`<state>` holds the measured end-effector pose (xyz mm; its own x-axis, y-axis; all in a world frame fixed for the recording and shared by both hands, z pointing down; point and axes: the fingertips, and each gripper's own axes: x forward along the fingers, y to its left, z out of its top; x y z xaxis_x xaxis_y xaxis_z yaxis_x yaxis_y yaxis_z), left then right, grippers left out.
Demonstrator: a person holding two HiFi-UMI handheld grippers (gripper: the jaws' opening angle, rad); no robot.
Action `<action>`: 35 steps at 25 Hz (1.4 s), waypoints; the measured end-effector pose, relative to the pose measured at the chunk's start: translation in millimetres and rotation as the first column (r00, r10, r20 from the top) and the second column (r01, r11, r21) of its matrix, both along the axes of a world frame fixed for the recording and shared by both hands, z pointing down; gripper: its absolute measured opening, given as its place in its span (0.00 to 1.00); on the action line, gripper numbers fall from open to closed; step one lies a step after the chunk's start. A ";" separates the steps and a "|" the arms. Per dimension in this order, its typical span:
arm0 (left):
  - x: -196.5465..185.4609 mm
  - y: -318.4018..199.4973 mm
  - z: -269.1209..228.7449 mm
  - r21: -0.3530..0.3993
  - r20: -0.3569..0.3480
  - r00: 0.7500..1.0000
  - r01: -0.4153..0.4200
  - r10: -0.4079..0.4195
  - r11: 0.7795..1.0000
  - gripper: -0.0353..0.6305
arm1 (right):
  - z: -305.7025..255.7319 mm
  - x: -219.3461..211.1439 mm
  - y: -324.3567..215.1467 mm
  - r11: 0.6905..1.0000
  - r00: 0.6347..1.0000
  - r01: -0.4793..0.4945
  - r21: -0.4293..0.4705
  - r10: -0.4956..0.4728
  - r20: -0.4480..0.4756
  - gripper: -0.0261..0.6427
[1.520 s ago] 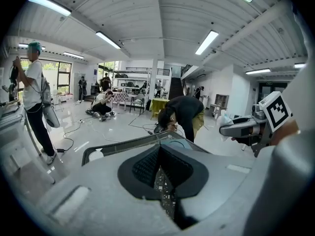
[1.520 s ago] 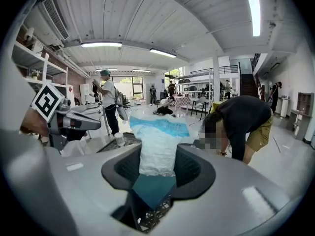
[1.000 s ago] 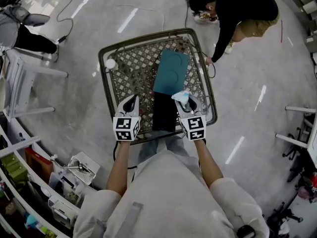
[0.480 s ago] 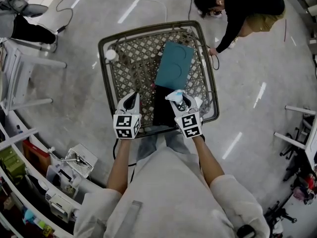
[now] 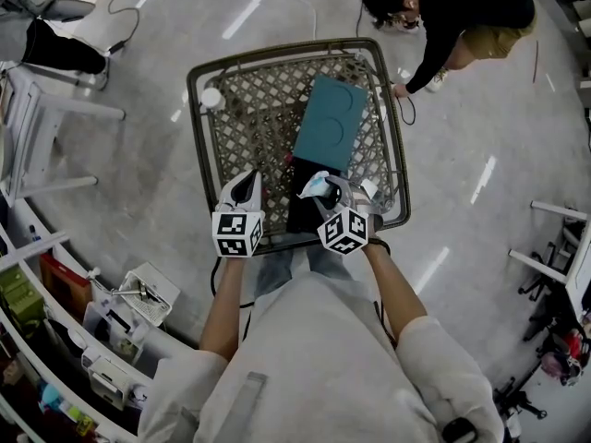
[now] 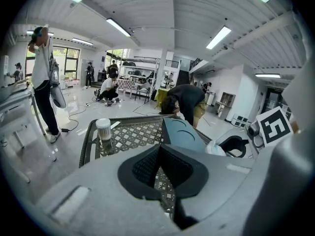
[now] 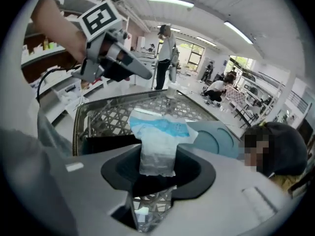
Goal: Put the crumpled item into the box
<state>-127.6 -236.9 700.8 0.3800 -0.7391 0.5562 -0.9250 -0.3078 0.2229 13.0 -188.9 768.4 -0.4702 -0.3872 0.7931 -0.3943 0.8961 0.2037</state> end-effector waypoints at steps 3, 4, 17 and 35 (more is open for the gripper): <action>-1.2 -1.7 0.2 0.000 -0.002 1.000 0.004 -0.004 1.000 0.06 | 14.1 -6.1 7.2 0.992 0.989 0.125 0.007 -0.124 -0.086 0.28; -1.5 -2.2 0.3 0.000 -0.002 1.000 0.006 -0.006 1.000 0.06 | 18.6 -7.6 9.1 0.988 0.982 0.156 0.003 -0.155 -0.107 0.28; -8.1 -3.2 0.3 0.000 -0.007 1.000 0.011 -0.011 1.000 0.06 | 67.5 -21.1 19.9 0.953 0.931 0.265 -0.146 -0.293 -0.217 0.28; -13.7 -3.7 1.8 -0.004 -0.005 1.000 0.012 -0.012 1.000 0.06 | 103.8 -18.6 26.7 0.902 0.874 0.311 -0.301 -0.395 -0.281 0.38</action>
